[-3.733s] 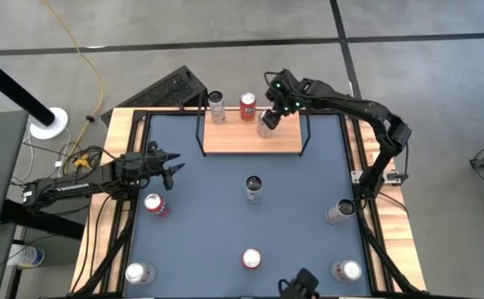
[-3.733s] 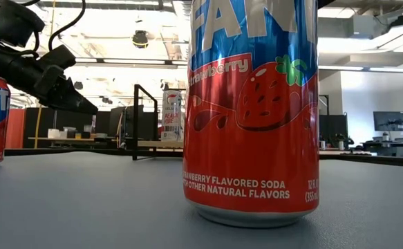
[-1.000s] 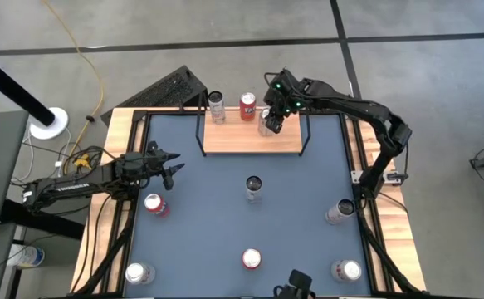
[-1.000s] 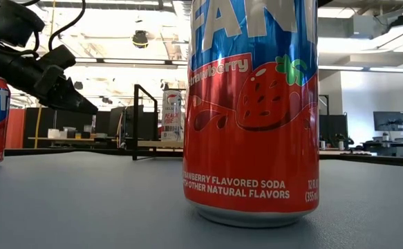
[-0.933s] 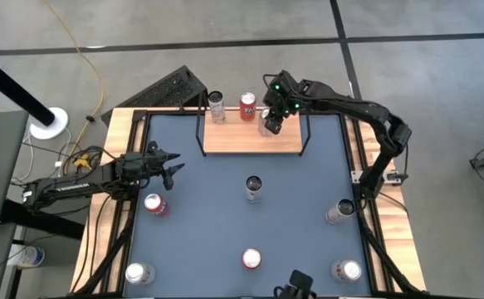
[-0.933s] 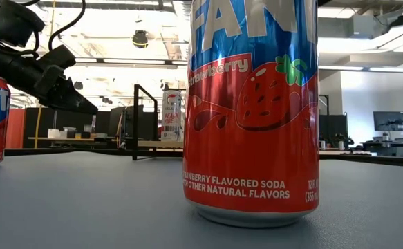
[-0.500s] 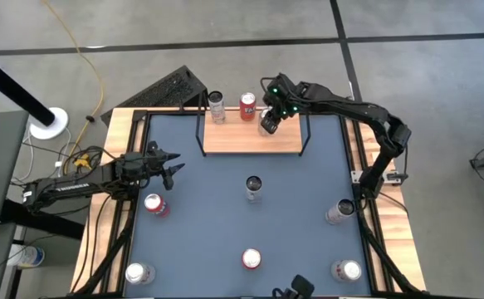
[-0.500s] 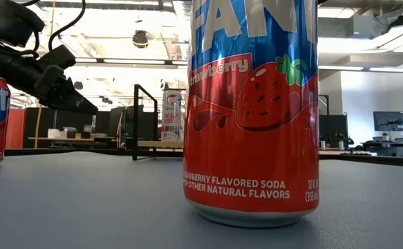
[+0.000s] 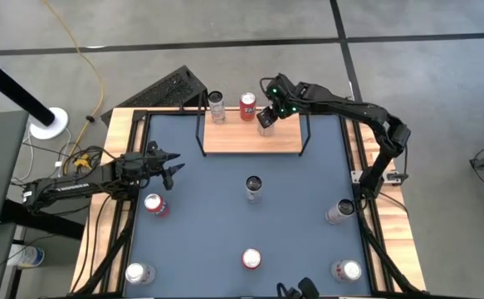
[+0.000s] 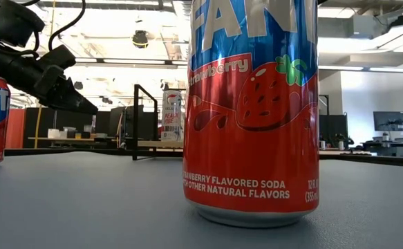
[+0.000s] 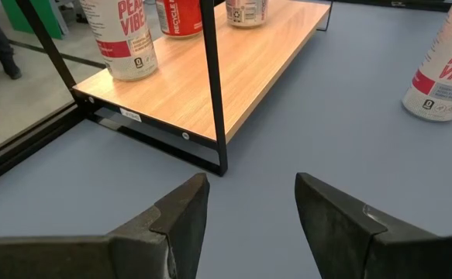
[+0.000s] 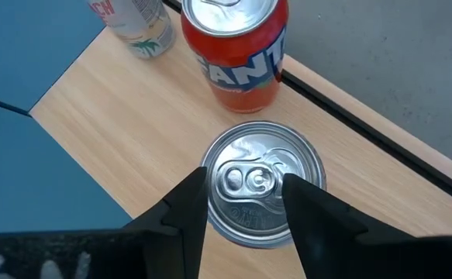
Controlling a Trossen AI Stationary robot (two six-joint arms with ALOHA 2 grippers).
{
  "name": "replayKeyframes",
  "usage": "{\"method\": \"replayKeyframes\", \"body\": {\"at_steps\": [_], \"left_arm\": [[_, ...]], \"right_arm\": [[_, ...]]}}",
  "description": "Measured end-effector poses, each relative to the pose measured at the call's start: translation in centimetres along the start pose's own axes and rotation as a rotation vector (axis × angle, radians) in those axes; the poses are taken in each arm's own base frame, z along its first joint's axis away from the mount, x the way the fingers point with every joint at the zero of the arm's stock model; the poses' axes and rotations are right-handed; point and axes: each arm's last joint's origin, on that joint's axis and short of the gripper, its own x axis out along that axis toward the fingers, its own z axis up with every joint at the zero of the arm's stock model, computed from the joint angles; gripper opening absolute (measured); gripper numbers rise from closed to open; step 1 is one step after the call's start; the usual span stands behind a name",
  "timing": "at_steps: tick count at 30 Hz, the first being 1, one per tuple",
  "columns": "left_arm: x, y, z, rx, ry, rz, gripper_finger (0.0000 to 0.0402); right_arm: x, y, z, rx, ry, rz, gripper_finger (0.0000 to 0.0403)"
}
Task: Place canned beverage on shelf
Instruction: Put the top red-silver soda can on the shelf
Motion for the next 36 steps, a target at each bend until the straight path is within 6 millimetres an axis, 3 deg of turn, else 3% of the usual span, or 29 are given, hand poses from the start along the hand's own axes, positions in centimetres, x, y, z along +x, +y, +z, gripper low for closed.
{"method": "replayKeyframes", "body": {"at_steps": [6, 12, 23, 36], "left_arm": [[0.0, 0.0, 0.0, 0.000, 0.000, 0.000, 0.0184], [0.0, 0.0, 0.0, 0.000, 0.000, 0.000, 0.0184], [0.0, 0.0, 0.0, 0.000, 0.000, 0.000, 0.0184], [0.0, 0.0, 0.0, 0.000, 0.000, 0.000, 0.0184]], "right_arm": [[0.0, 0.1, 0.2, -0.036, -0.024, 0.009, 0.0180], [-1.2, 0.6, 1.2, -0.111, -0.077, 0.028, 0.0180], [-1.4, 0.8, 0.6, -0.669, -0.023, 0.015, 0.0180], [-1.0, -0.6, 0.7, -0.665, 0.023, 0.032, 0.0180]]}}
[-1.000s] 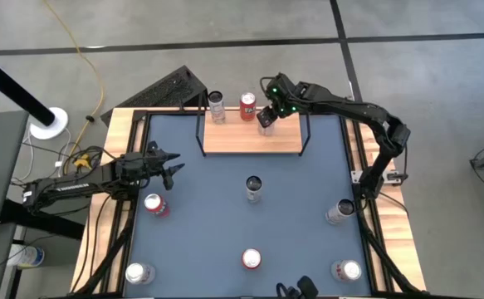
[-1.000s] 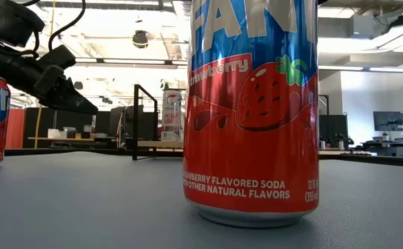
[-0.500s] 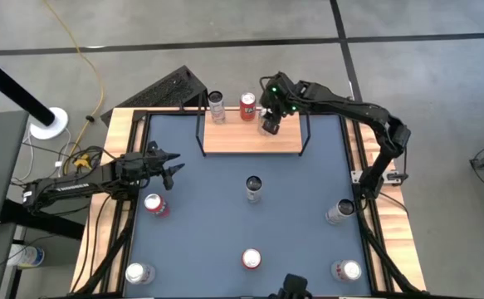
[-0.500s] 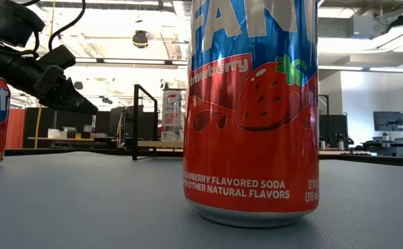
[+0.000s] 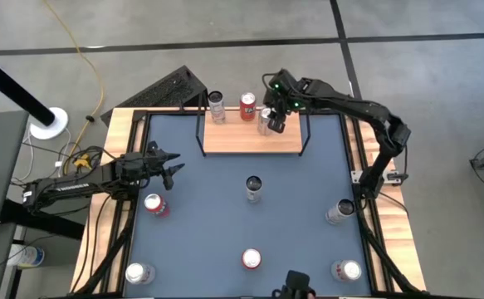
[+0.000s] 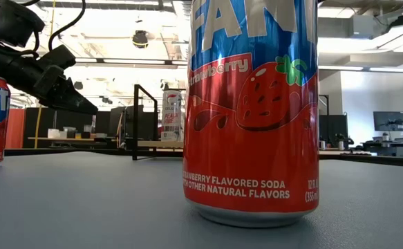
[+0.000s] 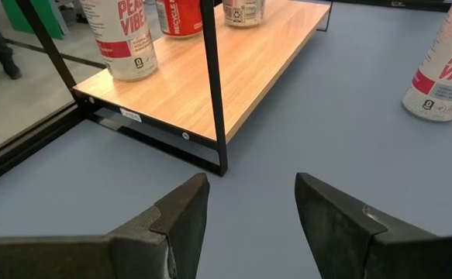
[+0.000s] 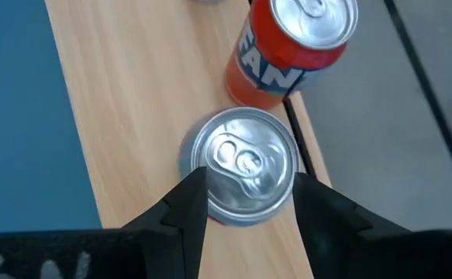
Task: Place canned beverage on shelf
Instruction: Put the top red-silver soda can on the shelf
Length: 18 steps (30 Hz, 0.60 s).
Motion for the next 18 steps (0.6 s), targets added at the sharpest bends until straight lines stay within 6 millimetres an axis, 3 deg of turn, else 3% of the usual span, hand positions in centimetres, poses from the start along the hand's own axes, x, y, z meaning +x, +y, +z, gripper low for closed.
{"method": "replayKeyframes", "body": {"at_steps": [18], "left_arm": [[0.00, 0.00, 0.00, 0.000, 0.000, 0.000, 0.0184]], "right_arm": [[0.86, -0.29, -0.90, 0.061, 0.006, 0.035, 0.0179]]}}
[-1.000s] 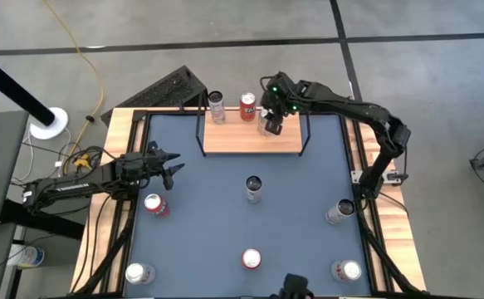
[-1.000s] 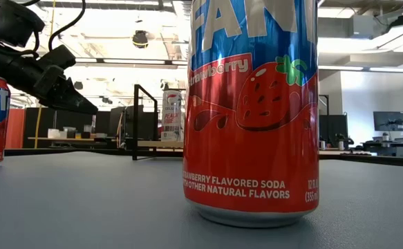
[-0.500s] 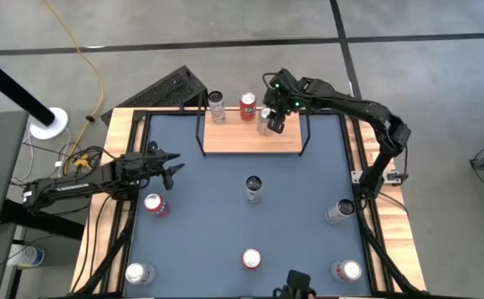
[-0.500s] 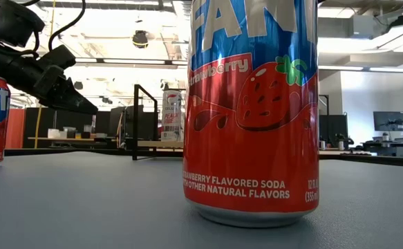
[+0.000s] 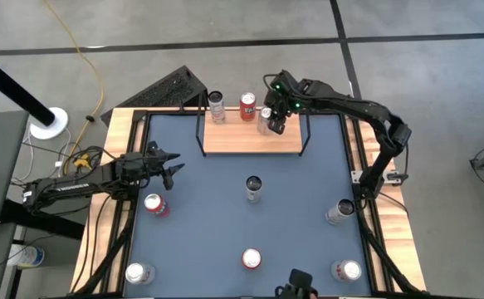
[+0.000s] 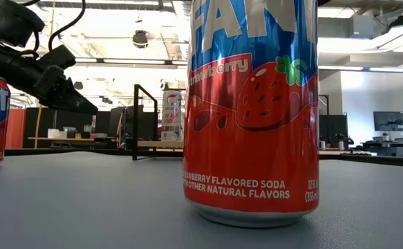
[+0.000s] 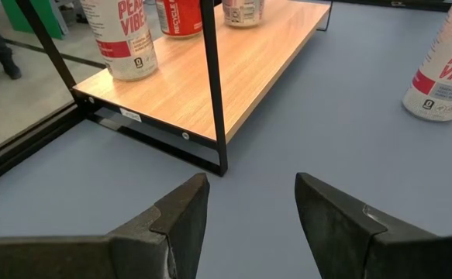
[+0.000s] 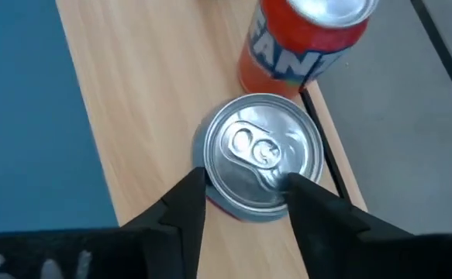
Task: Place canned beverage on shelf
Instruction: Put the top red-silver soda can on the shelf
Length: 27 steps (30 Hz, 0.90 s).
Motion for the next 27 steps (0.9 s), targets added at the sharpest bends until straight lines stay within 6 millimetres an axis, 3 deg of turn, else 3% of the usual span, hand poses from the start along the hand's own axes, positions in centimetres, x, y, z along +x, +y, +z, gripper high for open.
{"method": "replayKeyframes", "body": {"at_steps": [14, 27], "left_arm": [[0.0, 0.0, 0.0, 0.000, 0.000, 0.000, 0.0184], [0.0, 0.0, 0.0, 0.000, 0.000, 0.000, 0.0184]], "right_arm": [[0.0, 0.1, 0.0, 0.316, 0.003, -0.031, 0.0159], [0.1, 1.5, 0.4, 0.529, 0.001, -0.140, 0.0159]]}}
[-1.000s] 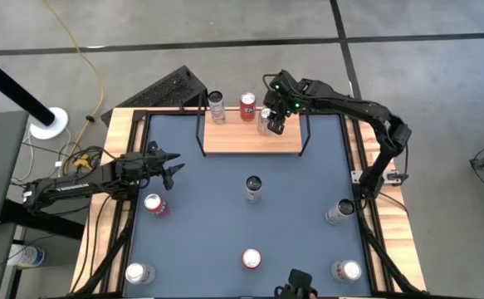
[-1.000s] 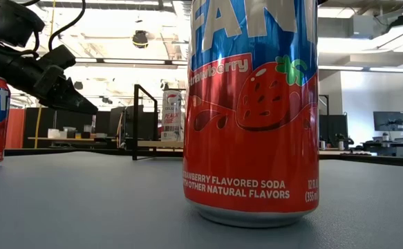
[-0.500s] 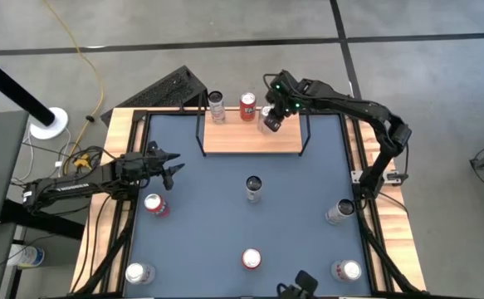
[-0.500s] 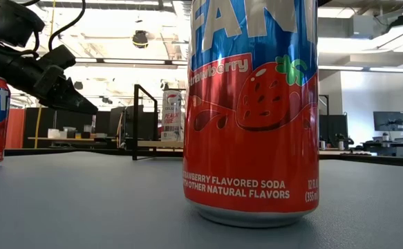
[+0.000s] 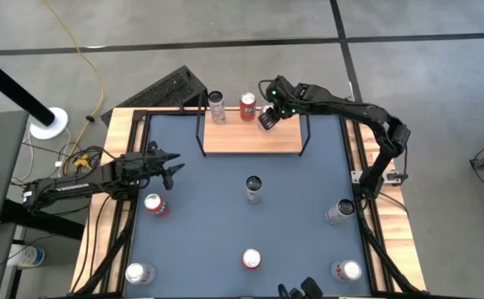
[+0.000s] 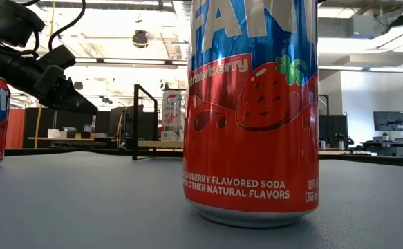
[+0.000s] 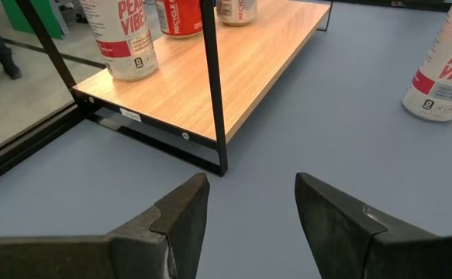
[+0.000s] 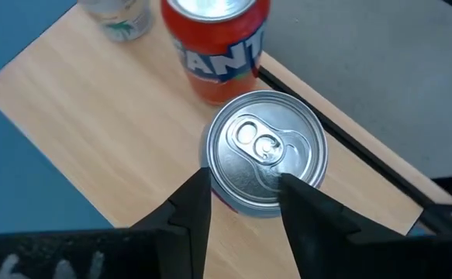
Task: Place canned beverage on shelf
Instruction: Put the top red-silver soda can on the shelf
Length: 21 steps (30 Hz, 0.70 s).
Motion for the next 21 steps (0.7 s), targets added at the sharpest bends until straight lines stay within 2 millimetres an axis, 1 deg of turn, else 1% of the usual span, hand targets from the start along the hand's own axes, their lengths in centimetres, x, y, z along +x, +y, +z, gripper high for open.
{"method": "replayKeyframes", "body": {"at_steps": [5, 10, 14, 18, 21], "left_arm": [[0.0, 0.0, 0.0, 0.000, 0.000, 0.000, 0.0184], [0.0, 0.0, 0.0, 0.000, 0.000, 0.000, 0.0184], [0.0, 0.0, 0.0, 0.000, 0.000, 0.000, 0.0184], [0.0, 0.0, 0.0, 0.000, 0.000, 0.000, 0.0184], [0.0, 0.0, 0.0, 0.000, 0.000, 0.000, 0.0184]], "right_arm": [[0.0, 0.2, 0.1, 0.067, -0.018, 0.008, 0.0159], [0.0, 0.4, 0.6, 0.080, -0.068, 0.026, 0.0159], [-0.8, 0.5, 1.4, 0.080, -0.100, 0.037, 0.0159], [-1.7, 0.6, 2.3, -0.021, -0.141, 0.044, 0.0159], [-1.9, 0.6, 2.3, -0.110, -0.148, 0.039, 0.0159]]}}
